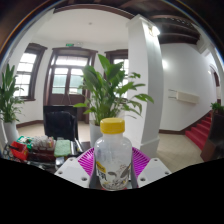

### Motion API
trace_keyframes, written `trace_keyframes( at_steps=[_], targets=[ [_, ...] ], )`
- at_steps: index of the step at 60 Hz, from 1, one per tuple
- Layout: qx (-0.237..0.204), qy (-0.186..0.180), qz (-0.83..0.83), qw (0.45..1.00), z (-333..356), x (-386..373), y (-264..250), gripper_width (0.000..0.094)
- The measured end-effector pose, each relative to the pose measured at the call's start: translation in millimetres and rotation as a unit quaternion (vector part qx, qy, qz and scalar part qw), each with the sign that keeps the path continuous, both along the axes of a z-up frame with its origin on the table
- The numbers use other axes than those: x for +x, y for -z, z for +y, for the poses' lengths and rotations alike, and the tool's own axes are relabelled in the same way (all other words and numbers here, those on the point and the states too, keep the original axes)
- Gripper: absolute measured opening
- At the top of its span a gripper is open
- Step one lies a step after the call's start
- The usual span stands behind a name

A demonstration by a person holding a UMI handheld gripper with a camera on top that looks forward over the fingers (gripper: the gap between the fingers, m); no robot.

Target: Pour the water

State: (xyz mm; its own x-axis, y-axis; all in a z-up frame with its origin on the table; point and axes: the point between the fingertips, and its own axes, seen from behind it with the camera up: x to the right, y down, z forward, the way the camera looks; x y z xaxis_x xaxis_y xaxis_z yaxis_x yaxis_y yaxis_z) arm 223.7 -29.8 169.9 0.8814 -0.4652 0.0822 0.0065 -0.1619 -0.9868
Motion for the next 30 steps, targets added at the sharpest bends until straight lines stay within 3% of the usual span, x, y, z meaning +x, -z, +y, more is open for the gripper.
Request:
trace_keyframes(
  at_steps=[5, 17, 21, 30],
  targets=[
    [-0.010, 0.010, 0.011, 1.000, 3.2, 16.3, 29.4, 0.0481],
    [-0.019, -0.012, 0.058, 0.998, 17.5, 14.9, 94.6, 0.0509],
    [0.014, -0.014, 0.051, 0.999, 16.6, 12.2, 86.6, 0.0498],
    [0.018, -0.017, 0.047, 0.999, 17.5, 11.3, 88.2, 0.0573]
  ],
)
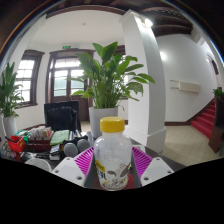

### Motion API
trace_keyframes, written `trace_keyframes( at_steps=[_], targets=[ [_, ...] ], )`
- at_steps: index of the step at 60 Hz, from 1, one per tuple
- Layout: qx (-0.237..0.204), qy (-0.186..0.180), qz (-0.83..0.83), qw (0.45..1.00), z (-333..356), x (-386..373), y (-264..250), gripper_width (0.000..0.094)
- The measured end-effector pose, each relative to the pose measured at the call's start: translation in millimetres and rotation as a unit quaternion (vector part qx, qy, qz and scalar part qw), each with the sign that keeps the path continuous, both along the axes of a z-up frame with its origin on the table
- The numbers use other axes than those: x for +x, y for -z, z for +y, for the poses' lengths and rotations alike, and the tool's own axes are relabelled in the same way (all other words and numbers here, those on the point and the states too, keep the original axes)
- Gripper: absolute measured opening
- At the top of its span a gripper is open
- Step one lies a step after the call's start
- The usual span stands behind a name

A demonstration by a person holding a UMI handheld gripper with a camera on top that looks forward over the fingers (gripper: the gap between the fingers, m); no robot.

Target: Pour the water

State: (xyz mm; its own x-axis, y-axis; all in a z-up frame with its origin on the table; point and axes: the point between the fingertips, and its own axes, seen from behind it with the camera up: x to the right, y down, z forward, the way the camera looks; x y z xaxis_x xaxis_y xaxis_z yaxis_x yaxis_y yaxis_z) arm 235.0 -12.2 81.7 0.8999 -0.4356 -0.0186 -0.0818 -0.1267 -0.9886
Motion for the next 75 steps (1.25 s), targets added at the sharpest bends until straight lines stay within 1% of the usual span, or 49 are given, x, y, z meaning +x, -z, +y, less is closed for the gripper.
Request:
trace_keyframes(
  at_steps=[3, 4, 6, 10, 13, 17, 24, 32, 40, 47, 59, 75],
  targets=[
    [-0.019, 0.002, 0.008, 1.000, -0.1, 1.7, 7.7, 0.0653],
    [-0.028, 0.001, 0.011, 1.000, -0.4, 1.3, 11.5, 0.0713],
    [-0.039, -0.008, 0.014, 0.999, -1.3, 0.3, 15.1, 0.0744],
    [-0.045, -0.025, 0.015, 0.999, -5.0, -7.9, 14.2, 0.0747],
    [-0.047, -0.029, 0.017, 0.998, -13.6, -12.5, 11.3, 0.0749],
    [-0.047, -0.029, 0.031, 0.998, -32.4, -20.0, 8.4, 0.0745],
    [-0.044, -0.047, 0.059, 0.996, -73.2, -46.7, 4.9, 0.0745],
    [-0.040, -0.076, 0.060, 0.994, -123.9, -78.8, -17.1, 0.0743],
    [-0.056, -0.102, 0.049, 0.992, -164.1, -104.8, -41.8, 0.0742],
    [-0.067, -0.106, 0.014, 0.992, -189.1, -117.0, -61.7, 0.0743],
    [-0.052, -0.130, 0.001, 0.990, -205.9, -143.6, -85.5, 0.0757],
    [-0.042, -0.126, -0.014, 0.991, -225.8, -147.7, -97.0, 0.0755]
  ],
)
